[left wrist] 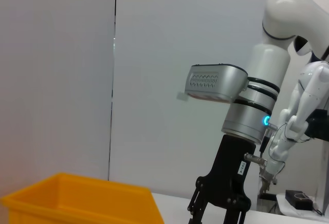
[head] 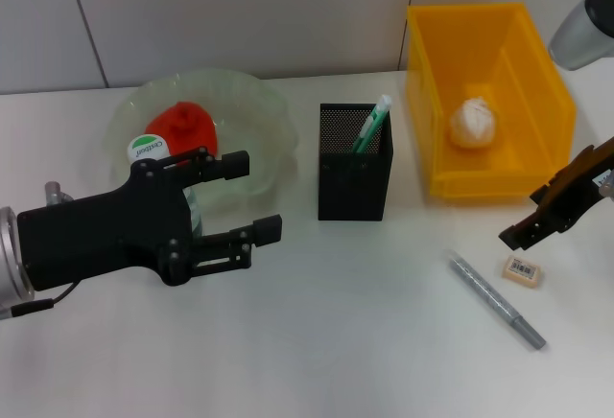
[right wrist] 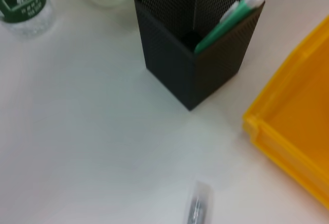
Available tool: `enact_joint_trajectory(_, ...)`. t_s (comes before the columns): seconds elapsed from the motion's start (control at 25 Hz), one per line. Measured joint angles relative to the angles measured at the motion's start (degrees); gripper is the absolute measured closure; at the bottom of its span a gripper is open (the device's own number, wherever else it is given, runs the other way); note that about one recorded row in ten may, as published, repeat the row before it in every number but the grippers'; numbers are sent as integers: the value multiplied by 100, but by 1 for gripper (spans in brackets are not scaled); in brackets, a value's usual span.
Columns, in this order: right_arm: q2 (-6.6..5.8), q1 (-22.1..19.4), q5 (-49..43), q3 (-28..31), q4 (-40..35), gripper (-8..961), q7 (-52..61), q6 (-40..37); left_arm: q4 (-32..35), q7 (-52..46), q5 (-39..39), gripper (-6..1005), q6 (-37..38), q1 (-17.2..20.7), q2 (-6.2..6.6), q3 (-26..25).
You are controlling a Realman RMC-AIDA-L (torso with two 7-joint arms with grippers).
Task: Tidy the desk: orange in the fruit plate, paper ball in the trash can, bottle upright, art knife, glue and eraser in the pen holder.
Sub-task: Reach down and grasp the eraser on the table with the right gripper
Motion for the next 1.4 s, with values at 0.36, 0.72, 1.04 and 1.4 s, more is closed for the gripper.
enact_joint_trajectory(0.36, -7, 308, -720, -120, -381, 225, 171, -187, -40, 25, 5, 209, 63, -38, -3, 9)
enact_joint_trajectory(0.72, -39, 480, -798, -127, -1054, 226, 175, 71, -42, 238, -11, 208, 237, -20, 7, 9)
enact_joint_trajectory(1.04, -45, 494, -898, -135, -1305, 227, 174, 361, -199, 343, 5, 208, 272, -46, 5, -16)
enact_joint_trajectory(1.4, -42, 511, -915, -156, -1567, 228, 221, 594, -533, 536, 59, 208, 289, -67, 41, -41)
